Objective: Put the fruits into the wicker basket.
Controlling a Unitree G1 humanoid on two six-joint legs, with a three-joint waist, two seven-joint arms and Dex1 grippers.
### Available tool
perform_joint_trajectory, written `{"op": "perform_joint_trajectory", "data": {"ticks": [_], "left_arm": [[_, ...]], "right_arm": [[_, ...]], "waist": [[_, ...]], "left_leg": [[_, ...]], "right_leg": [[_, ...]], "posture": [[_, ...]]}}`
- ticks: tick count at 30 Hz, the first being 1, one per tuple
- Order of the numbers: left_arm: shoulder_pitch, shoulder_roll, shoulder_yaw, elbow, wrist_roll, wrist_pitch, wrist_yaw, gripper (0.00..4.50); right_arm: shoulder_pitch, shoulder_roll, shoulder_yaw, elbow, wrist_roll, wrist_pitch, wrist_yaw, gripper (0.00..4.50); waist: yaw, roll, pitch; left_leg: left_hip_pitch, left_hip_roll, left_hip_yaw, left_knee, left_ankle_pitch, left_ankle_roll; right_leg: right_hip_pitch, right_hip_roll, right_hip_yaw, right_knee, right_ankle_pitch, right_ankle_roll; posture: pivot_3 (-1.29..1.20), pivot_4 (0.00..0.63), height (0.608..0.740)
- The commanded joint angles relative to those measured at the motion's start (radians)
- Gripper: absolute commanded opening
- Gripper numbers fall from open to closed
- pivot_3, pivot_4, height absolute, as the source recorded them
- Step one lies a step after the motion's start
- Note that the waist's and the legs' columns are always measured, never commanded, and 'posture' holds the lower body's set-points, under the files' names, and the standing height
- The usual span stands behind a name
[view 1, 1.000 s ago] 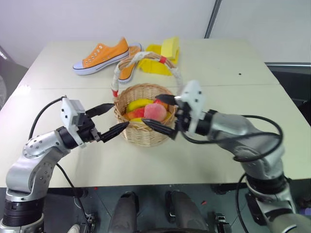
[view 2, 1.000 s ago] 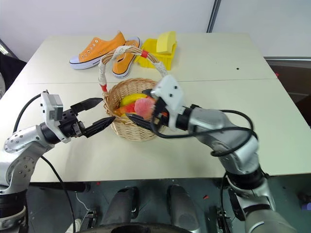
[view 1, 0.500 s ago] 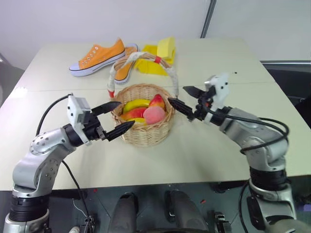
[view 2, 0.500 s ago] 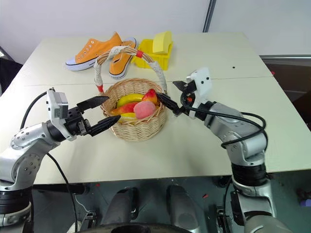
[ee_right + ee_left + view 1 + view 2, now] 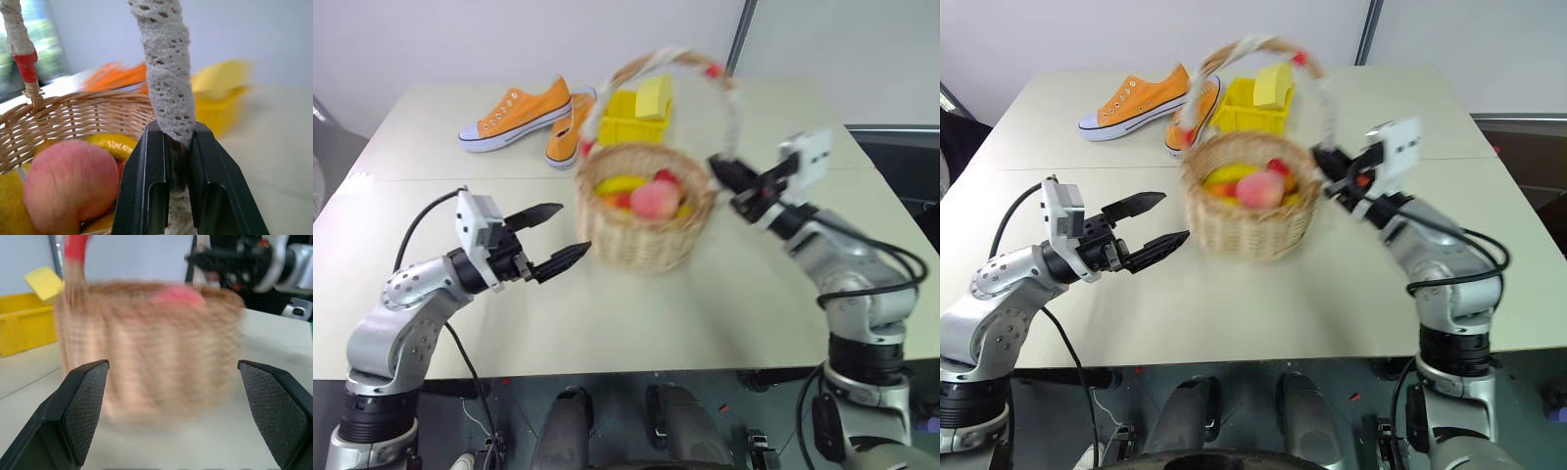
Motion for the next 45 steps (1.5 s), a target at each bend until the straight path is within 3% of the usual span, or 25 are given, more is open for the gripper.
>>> {"op": "perform_joint_trajectory", "data": {"ticks": [1,10,17,21,25,31,39,45], "left_arm": [[-0.037,-0.011,-0.022,0.004,0.007,-0.024,-0.008,4.50],[-0.063,-0.035,-0.048,0.010,0.019,-0.029,-0.014,4.50],[-0.070,-0.029,-0.047,-0.002,0.010,-0.018,-0.013,4.50],[-0.060,-0.016,-0.036,0.004,0.008,-0.008,-0.014,4.50],[-0.037,-0.004,-0.021,0.046,0.056,0.019,0.061,4.50],[0.065,0.002,0.047,0.083,0.096,-0.010,0.112,4.50],[0.233,-0.043,0.131,0.086,0.141,-0.068,0.200,4.50],[0.312,-0.071,0.148,0.054,0.173,-0.116,0.238,4.50]], "right_arm": [[-0.034,-0.066,-0.129,0.122,-0.100,-0.102,-0.102,0.01],[-0.051,-0.117,-0.176,0.411,-0.227,-0.283,-0.171,0.01],[0.047,-0.124,-0.188,0.301,-0.221,-0.295,-0.151,3.45],[0.147,-0.138,-0.246,0.216,-0.164,-0.270,-0.098,3.45],[0.310,-0.162,-0.300,0.112,-0.072,-0.272,0.066,3.45],[0.469,-0.183,-0.078,-0.122,-0.003,-0.259,0.339,3.45],[0.391,-0.124,0.203,-0.087,-0.095,-0.300,0.418,3.45],[0.306,-0.077,0.256,0.030,-0.139,-0.349,0.441,3.45]], "waist": [[0.001,0.000,0.000],[-0.028,0.001,0.001],[-0.028,0.001,0.001],[-0.023,0.001,0.001],[-0.021,0.001,0.000],[-0.048,0.002,0.000],[-0.031,0.001,0.000],[-0.019,0.000,0.000]], "left_leg": [[0.000,0.000,0.000,0.000,0.000,0.000],[0.002,0.000,0.003,-0.003,0.000,0.001],[0.002,0.000,0.003,-0.002,0.000,0.001],[0.002,0.000,0.003,-0.002,0.000,0.001],[0.002,0.000,0.003,-0.001,0.000,0.001],[0.006,0.001,0.004,-0.002,-0.001,0.001],[0.006,0.000,0.006,-0.001,-0.001,0.001],[0.003,-0.001,0.006,0.000,-0.001,0.001]], "right_leg": [[0.000,0.000,0.000,0.000,0.000,0.000],[-0.001,0.002,0.006,0.001,0.002,0.004],[0.000,0.001,0.006,0.001,0.002,0.004],[0.000,0.001,0.006,0.001,0.001,0.004],[0.000,0.001,0.006,0.001,0.001,0.004],[0.001,0.003,0.007,0.002,-0.002,0.004],[0.001,0.001,0.008,0.002,-0.002,0.003],[0.000,-0.001,0.008,-0.001,0.000,-0.001]], "posture": [[0.00,0.150,0.740],[0.00,0.150,0.740],[0.00,0.150,0.740],[0.00,0.150,0.740],[0.00,0.150,0.740],[0.00,0.150,0.740],[0.00,0.150,0.740],[0.00,0.150,0.740]]}}
